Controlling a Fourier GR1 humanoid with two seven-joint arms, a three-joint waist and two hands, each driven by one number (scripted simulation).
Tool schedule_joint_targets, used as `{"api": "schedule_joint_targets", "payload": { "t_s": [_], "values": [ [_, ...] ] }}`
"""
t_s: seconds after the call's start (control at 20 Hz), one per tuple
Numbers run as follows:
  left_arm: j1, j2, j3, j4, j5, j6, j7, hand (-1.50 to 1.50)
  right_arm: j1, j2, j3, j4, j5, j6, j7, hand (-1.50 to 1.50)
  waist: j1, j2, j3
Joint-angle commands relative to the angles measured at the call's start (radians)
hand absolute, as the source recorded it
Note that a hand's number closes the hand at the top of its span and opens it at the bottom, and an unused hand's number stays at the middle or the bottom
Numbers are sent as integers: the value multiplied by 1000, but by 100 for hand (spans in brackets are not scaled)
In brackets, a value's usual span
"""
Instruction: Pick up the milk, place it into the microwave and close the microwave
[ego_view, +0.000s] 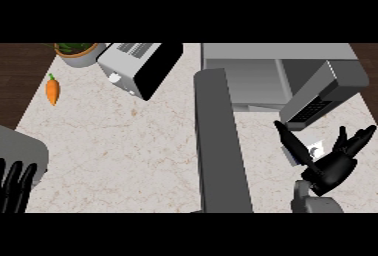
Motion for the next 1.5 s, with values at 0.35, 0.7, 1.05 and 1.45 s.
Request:
{"api": "schedule_joint_targets", "payload": {
  "t_s": [0.35,0.7,1.05,1.45],
  "values": [
    [0,0,54,33,22,-52,-19,-150,57,2,-62,206,-285,129,-367,-150,-3,1,0],
    [7,-28,-14,35,-34,-33,-57,-150,-66,2,-145,421,-398,199,-542,-150,0,2,1],
    [34,-29,-45,-73,-38,-3,30,-150,-54,-18,-258,522,-405,226,-573,-150,-2,2,1],
    [-6,3,99,-23,81,-63,44,-150,-29,-26,-364,664,-430,263,-684,-150,-4,2,0]
  ]
}}
